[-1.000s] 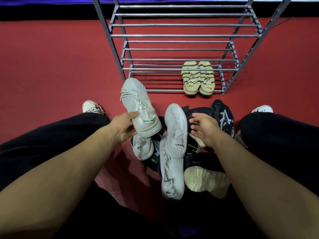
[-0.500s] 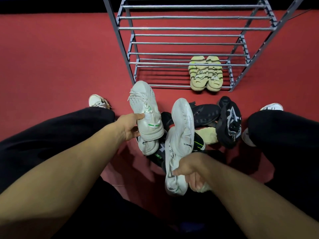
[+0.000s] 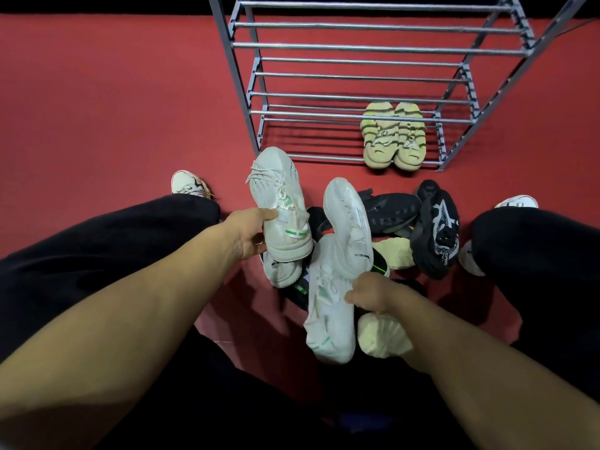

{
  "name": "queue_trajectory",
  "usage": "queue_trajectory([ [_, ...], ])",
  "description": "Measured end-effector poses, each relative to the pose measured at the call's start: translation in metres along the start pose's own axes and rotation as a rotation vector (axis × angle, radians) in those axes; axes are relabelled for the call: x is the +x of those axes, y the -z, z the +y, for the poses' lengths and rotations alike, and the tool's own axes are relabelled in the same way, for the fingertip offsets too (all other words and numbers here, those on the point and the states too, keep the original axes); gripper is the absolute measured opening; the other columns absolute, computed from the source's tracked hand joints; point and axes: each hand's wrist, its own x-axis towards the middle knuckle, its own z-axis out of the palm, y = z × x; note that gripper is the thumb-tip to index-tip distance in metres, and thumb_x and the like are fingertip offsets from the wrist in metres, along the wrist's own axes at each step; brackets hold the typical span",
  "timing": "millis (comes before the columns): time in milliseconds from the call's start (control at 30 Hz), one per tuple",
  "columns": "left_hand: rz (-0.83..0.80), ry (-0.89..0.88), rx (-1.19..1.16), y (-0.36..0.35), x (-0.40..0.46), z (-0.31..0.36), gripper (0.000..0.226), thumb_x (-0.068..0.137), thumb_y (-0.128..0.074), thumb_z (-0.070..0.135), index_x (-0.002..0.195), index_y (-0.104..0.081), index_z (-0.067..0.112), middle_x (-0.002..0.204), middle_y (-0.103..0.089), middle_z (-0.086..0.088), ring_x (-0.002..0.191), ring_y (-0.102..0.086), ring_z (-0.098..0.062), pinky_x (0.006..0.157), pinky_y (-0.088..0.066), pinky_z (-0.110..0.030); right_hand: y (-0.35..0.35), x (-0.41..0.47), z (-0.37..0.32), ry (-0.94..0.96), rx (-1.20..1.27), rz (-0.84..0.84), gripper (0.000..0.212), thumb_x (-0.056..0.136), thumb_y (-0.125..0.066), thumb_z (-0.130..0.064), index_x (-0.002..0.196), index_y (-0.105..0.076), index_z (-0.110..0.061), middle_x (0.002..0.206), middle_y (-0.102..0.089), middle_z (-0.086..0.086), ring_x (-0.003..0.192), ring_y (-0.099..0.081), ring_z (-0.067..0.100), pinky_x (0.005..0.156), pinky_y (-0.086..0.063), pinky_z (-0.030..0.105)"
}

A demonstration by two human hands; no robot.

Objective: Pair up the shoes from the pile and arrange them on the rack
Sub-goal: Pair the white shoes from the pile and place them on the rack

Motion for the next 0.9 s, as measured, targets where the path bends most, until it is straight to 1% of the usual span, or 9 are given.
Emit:
queue_trajectory([
  [67, -0.006, 0.003, -0.024, 0.002, -0.001, 0.005, 0.031, 0.085, -0.066, 0.021, 0.115, -0.063, 0.013, 0.098, -0.067, -0.003, 0.079, -0.063, -0.018, 0.048, -0.053, -0.024, 0.017, -0.01, -0.014, 0.001, 0.292, -0.063, 0.014, 0.089, -0.058, -0.022, 0.089, -0.056, -0.008, 0.084, -0.052, 0.006, 0.072, -0.058, 0.021, 0.051, -0.048, 0.026],
  [133, -0.012, -0.002, -0.058, 0.005, -0.002, 0.013, 0.037, 0.082, -0.067, 0.023, 0.117, -0.063, 0.014, 0.102, -0.066, -0.003, 0.081, -0.063, -0.019, 0.05, -0.054, -0.026, 0.038, -0.029, -0.026, 0.019, 0.411, -0.103, 0.021, 0.087, -0.059, -0.019, 0.103, -0.058, -0.005, 0.091, -0.051, 0.008, 0.072, -0.065, 0.027, 0.054, -0.055, 0.031],
  [233, -0.02, -0.016, -0.103, 0.013, -0.003, 0.025, 0.036, 0.083, -0.064, 0.026, 0.117, -0.063, 0.013, 0.105, -0.066, -0.005, 0.083, -0.064, -0.022, 0.053, -0.055, -0.03, 0.072, -0.058, -0.036, 0.119, 0.439, -0.162, 0.007, 0.083, -0.06, -0.015, 0.083, -0.055, -0.01, 0.077, -0.044, 0.007, 0.05, -0.057, 0.023, 0.045, -0.049, 0.027],
  [333, -0.017, -0.03, -0.163, 0.023, -0.001, 0.034, 0.042, 0.08, -0.063, 0.025, 0.12, -0.064, 0.013, 0.114, -0.068, -0.009, 0.087, -0.067, -0.025, 0.054, -0.057, -0.033, 0.104, -0.083, -0.04, 0.18, 0.485, -0.154, 0.015, 0.076, -0.065, -0.019, 0.062, -0.059, -0.02, 0.059, -0.037, 0.004, 0.046, -0.039, 0.018, 0.044, -0.041, 0.024],
  [467, 0.0, -0.054, -0.22, 0.029, 0.002, 0.037, 0.042, 0.081, -0.06, 0.026, 0.122, -0.063, 0.014, 0.108, -0.068, -0.009, 0.088, -0.065, -0.024, 0.066, -0.059, -0.035, 0.13, -0.088, -0.038, 0.239, 0.404, 0.057, 0.021, 0.084, -0.055, -0.012, 0.063, -0.052, -0.015, 0.053, -0.041, 0.003, 0.041, -0.041, 0.016, 0.042, -0.039, 0.022],
  [567, 0.024, -0.054, -0.206, 0.029, 0.004, 0.033, 0.042, 0.082, -0.062, 0.025, 0.122, -0.061, 0.013, 0.118, -0.067, -0.011, 0.096, -0.067, -0.028, 0.066, -0.059, -0.039, 0.119, -0.062, -0.021, 0.239, 0.304, 0.304, 0.027, 0.087, -0.056, -0.016, 0.062, -0.048, -0.016, 0.056, -0.048, 0.003, 0.048, -0.05, 0.02, 0.046, -0.045, 0.026],
  [700, -0.003, -0.056, -0.112, 0.018, 0.003, 0.019, 0.034, 0.084, -0.068, 0.022, 0.116, -0.063, 0.011, 0.099, -0.07, -0.008, 0.082, -0.067, -0.023, 0.062, -0.059, -0.034, 0.062, -0.007, 0.012, 0.177, 0.231, 0.585, 0.025, 0.084, -0.068, -0.027, 0.069, -0.051, -0.016, 0.072, -0.061, 0.001, 0.075, -0.062, 0.024, 0.066, -0.046, 0.031],
  [833, -0.171, -0.062, -0.136, 0.009, 0.001, 0.009, 0.028, 0.088, -0.061, 0.012, 0.116, -0.063, 0.006, 0.101, -0.07, -0.01, 0.078, -0.069, -0.018, 0.054, -0.059, -0.026, 0.036, 0.021, 0.031, 0.178, 0.461, 0.456, 0.041, 0.074, -0.08, -0.029, 0.097, -0.047, -0.019, 0.099, -0.06, 0.002, 0.092, -0.058, 0.021, 0.087, -0.052, 0.042],
  [900, -0.233, -0.068, -0.148, 0.009, 0.002, 0.007, 0.025, 0.09, -0.058, 0.011, 0.113, -0.064, 0.005, 0.104, -0.069, -0.011, 0.079, -0.067, -0.016, 0.06, -0.059, -0.024, 0.035, 0.02, 0.04, 0.109, 0.512, 0.327, 0.06, 0.067, -0.082, -0.03, 0.109, -0.039, -0.029, 0.112, -0.056, 0.004, 0.098, -0.06, 0.023, 0.076, -0.057, 0.045],
])
